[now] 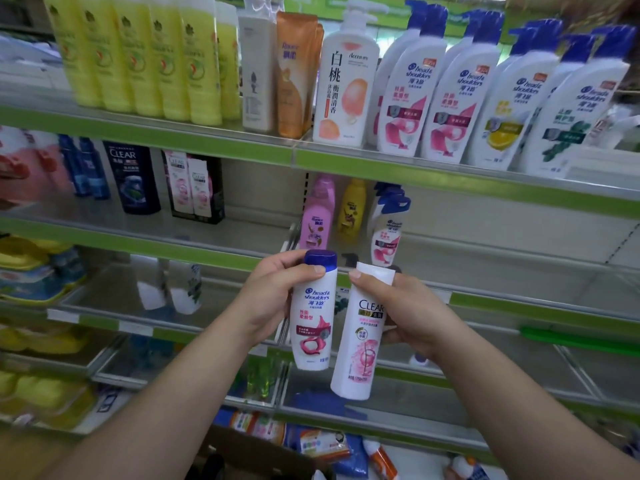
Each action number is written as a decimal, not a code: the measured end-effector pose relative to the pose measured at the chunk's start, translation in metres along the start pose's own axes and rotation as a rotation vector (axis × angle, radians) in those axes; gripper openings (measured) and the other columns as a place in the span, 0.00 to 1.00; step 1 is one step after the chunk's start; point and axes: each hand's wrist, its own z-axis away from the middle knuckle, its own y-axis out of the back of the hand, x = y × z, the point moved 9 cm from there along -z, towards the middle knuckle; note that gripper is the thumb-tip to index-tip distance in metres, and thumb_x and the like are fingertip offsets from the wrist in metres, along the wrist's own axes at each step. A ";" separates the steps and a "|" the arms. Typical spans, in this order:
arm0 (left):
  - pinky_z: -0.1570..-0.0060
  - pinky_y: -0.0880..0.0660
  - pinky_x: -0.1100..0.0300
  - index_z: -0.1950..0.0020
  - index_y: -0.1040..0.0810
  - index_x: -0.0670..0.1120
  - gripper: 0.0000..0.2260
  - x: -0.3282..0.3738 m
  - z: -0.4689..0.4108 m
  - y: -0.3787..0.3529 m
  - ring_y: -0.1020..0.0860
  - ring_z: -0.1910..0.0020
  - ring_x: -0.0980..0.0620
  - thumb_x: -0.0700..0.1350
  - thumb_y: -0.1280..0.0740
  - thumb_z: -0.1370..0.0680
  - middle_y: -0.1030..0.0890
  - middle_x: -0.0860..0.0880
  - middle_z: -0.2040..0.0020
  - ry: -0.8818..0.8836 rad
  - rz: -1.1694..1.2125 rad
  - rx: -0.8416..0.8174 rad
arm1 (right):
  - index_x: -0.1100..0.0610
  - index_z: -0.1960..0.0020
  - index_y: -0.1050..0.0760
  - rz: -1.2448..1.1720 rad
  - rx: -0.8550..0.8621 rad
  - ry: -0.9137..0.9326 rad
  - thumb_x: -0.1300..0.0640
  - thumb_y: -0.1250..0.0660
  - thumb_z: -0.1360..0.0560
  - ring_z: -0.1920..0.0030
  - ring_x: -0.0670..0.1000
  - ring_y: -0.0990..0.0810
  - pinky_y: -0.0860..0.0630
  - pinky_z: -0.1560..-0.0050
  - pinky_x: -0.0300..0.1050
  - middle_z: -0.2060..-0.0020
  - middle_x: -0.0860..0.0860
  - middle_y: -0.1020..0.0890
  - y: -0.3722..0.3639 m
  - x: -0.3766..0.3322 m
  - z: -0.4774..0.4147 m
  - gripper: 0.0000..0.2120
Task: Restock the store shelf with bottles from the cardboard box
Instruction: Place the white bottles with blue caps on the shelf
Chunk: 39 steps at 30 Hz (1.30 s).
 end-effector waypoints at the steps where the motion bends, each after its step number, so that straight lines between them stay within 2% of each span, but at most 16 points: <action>1: 0.53 0.20 0.51 0.41 0.18 0.40 0.17 -0.001 -0.001 -0.002 0.17 0.54 0.44 0.41 0.28 0.29 0.16 0.38 0.48 0.003 -0.002 -0.003 | 0.54 0.43 0.22 -0.007 -0.002 -0.011 0.42 0.28 0.26 0.54 0.56 0.12 0.17 0.50 0.61 0.55 0.54 0.12 0.001 0.003 0.000 0.19; 10: 0.58 0.20 0.54 0.40 0.20 0.38 0.13 -0.004 -0.018 -0.028 0.17 0.57 0.46 0.36 0.31 0.24 0.16 0.41 0.52 0.024 -0.062 0.033 | 0.55 0.39 0.24 -0.118 -0.090 -0.070 0.45 0.31 0.23 0.48 0.57 0.14 0.19 0.44 0.62 0.49 0.57 0.14 0.026 0.022 -0.005 0.19; 16: 0.60 0.20 0.55 0.41 0.20 0.38 0.12 -0.013 -0.044 -0.060 0.17 0.58 0.46 0.36 0.32 0.24 0.16 0.41 0.54 0.011 -0.097 0.090 | 0.56 0.39 0.24 -0.201 -0.140 -0.066 0.50 0.31 0.22 0.49 0.58 0.14 0.20 0.43 0.61 0.51 0.57 0.13 0.072 0.028 -0.024 0.15; 20: 0.62 0.20 0.57 0.42 0.20 0.38 0.11 -0.021 -0.064 -0.089 0.17 0.59 0.47 0.34 0.33 0.24 0.15 0.42 0.55 0.003 -0.091 0.131 | 0.56 0.37 0.24 -0.204 -0.185 -0.040 0.51 0.32 0.22 0.45 0.59 0.15 0.22 0.40 0.64 0.48 0.57 0.14 0.114 0.029 -0.047 0.16; 22: 0.60 0.20 0.55 0.40 0.20 0.38 0.13 -0.024 -0.077 -0.103 0.17 0.57 0.46 0.35 0.32 0.24 0.15 0.41 0.52 -0.006 -0.105 0.147 | 0.55 0.37 0.23 -0.187 -0.216 -0.004 0.51 0.32 0.22 0.45 0.58 0.15 0.22 0.40 0.62 0.47 0.56 0.14 0.135 0.026 -0.059 0.15; 26: 0.46 0.22 0.45 0.38 0.20 0.38 0.19 -0.026 -0.109 -0.129 0.18 0.49 0.41 0.38 0.29 0.29 0.17 0.36 0.44 -0.052 -0.130 0.173 | 0.53 0.46 0.21 -0.142 -0.233 0.065 0.53 0.33 0.21 0.53 0.54 0.14 0.20 0.49 0.54 0.53 0.53 0.13 0.180 0.020 -0.080 0.06; 28: 0.43 0.23 0.43 0.36 0.21 0.38 0.22 -0.026 -0.124 -0.142 0.19 0.47 0.40 0.38 0.29 0.30 0.18 0.35 0.41 -0.067 -0.145 0.181 | 0.52 0.45 0.21 -0.099 -0.239 0.102 0.50 0.33 0.21 0.49 0.56 0.14 0.20 0.46 0.57 0.50 0.54 0.13 0.202 0.018 -0.090 0.09; 30: 0.43 0.24 0.43 0.35 0.22 0.38 0.23 -0.028 -0.139 -0.155 0.19 0.46 0.40 0.38 0.29 0.31 0.19 0.35 0.39 -0.075 -0.158 0.172 | 0.53 0.44 0.21 -0.055 -0.212 0.129 0.48 0.33 0.21 0.49 0.56 0.14 0.20 0.46 0.57 0.52 0.54 0.13 0.223 0.017 -0.099 0.10; 32: 0.43 0.24 0.43 0.35 0.23 0.37 0.24 -0.030 -0.154 -0.166 0.20 0.46 0.41 0.38 0.29 0.30 0.19 0.36 0.39 -0.078 -0.172 0.162 | 0.55 0.44 0.22 -0.041 -0.167 0.155 0.49 0.33 0.21 0.55 0.52 0.13 0.20 0.52 0.52 0.55 0.52 0.12 0.244 0.014 -0.105 0.11; 34: 0.49 0.22 0.49 0.34 0.23 0.38 0.24 -0.034 -0.169 -0.176 0.19 0.48 0.44 0.38 0.28 0.30 0.17 0.38 0.43 -0.082 -0.176 0.156 | 0.55 0.43 0.23 -0.066 -0.123 0.162 0.49 0.32 0.22 0.58 0.50 0.13 0.20 0.55 0.51 0.57 0.51 0.13 0.263 0.013 -0.113 0.13; 36: 0.55 0.22 0.57 0.35 0.24 0.38 0.24 -0.037 -0.182 -0.185 0.18 0.51 0.48 0.38 0.28 0.31 0.16 0.43 0.45 -0.083 -0.171 0.148 | 0.55 0.42 0.24 -0.119 -0.049 0.152 0.49 0.30 0.23 0.56 0.52 0.13 0.18 0.53 0.54 0.55 0.52 0.13 0.284 0.014 -0.122 0.13; 39: 0.51 0.24 0.58 0.35 0.24 0.38 0.19 -0.046 -0.200 -0.198 0.18 0.50 0.52 0.34 0.29 0.26 0.16 0.45 0.46 -0.072 -0.173 0.124 | 0.57 0.39 0.25 -0.191 0.101 0.156 0.54 0.29 0.24 0.53 0.53 0.15 0.18 0.51 0.55 0.49 0.53 0.14 0.317 0.014 -0.136 0.15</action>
